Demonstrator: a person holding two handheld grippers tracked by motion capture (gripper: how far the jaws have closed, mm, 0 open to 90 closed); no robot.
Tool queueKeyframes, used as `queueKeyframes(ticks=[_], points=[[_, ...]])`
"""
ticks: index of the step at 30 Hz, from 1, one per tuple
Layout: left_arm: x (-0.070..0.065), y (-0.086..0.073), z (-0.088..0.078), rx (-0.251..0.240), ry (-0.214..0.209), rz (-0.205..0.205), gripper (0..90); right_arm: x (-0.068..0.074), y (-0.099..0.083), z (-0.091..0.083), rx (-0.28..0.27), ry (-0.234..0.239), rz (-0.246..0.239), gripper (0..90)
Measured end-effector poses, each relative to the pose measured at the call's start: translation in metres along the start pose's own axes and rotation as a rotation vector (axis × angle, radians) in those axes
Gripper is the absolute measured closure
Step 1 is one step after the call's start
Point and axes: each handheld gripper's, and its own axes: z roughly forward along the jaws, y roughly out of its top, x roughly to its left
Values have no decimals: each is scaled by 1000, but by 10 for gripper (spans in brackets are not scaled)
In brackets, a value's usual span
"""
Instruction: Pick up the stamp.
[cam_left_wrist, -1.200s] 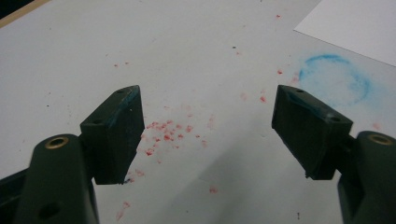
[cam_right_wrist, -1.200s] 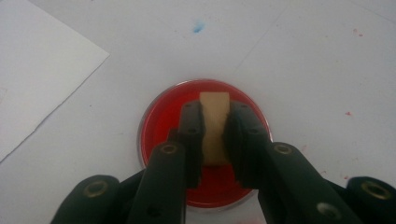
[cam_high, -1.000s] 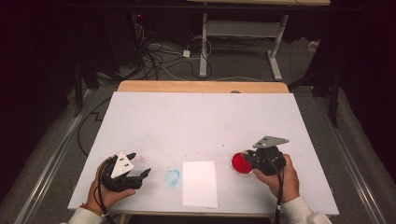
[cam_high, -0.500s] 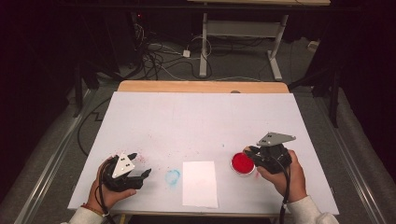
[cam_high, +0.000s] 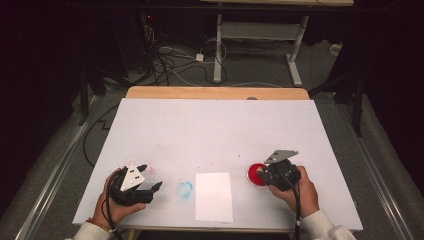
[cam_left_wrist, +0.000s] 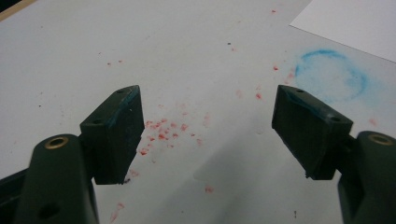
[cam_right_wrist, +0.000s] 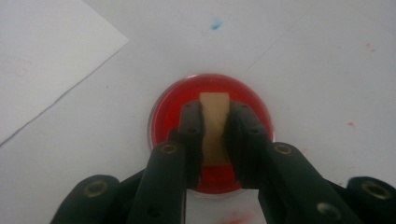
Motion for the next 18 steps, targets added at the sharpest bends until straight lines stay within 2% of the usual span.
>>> queueKeyframes(ticks=[7, 18], points=[[-1, 0, 1, 5, -4, 4, 244, 3, -3, 4, 1, -12, -15, 763], [-2, 2, 4, 11, -10, 14, 244, 3, -6, 6, -15, -11, 4, 762]])
